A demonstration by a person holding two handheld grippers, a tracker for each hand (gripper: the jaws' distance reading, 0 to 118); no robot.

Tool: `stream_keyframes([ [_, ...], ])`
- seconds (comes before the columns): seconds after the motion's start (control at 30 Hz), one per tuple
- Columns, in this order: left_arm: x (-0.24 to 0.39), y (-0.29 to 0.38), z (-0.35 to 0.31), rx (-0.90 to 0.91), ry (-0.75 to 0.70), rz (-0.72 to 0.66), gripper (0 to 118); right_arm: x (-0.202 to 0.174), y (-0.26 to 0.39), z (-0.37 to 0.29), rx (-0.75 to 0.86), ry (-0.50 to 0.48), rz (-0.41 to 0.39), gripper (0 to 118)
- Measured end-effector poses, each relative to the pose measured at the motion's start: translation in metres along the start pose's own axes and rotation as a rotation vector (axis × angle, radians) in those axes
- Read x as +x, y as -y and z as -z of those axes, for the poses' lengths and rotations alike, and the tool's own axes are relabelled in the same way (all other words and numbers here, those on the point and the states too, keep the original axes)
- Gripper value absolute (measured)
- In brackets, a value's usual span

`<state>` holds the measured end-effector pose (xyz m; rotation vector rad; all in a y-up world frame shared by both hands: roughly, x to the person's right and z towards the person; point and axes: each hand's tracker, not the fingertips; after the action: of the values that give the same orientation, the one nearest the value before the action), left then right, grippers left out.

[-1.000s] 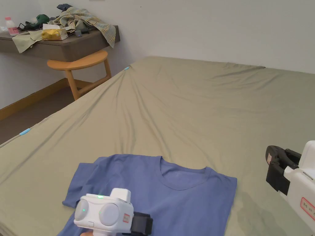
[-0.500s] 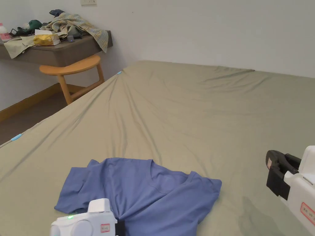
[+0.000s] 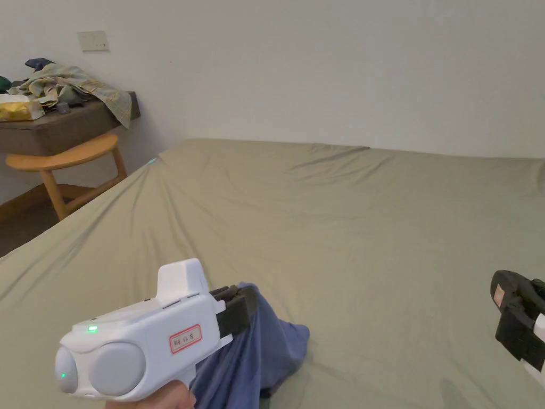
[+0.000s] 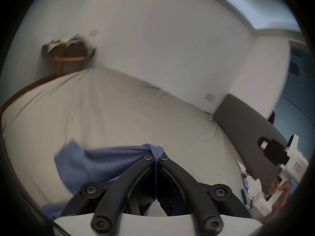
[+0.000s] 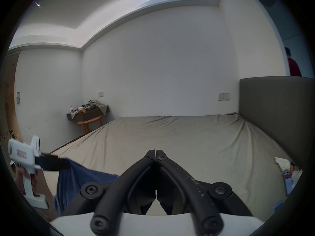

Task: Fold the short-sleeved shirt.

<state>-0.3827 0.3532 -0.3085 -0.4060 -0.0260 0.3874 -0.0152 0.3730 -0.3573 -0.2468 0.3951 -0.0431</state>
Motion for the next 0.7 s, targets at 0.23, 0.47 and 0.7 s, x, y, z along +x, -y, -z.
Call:
stream_keyframes([
  [0.23,0.169,-0.023,0.054,-0.004,0.342,0.022,0,0.093,-0.014,-0.091,0.062,0.171,0.035,0],
  [0.47,0.297,0.037,0.103,-0.157,0.459,0.141,0,0.164,-0.022,-0.154,0.087,0.33,0.042,0],
  [0.7,0.329,0.172,0.161,-0.529,0.411,0.152,0,0.198,-0.013,-0.179,0.085,0.41,0.053,0],
])
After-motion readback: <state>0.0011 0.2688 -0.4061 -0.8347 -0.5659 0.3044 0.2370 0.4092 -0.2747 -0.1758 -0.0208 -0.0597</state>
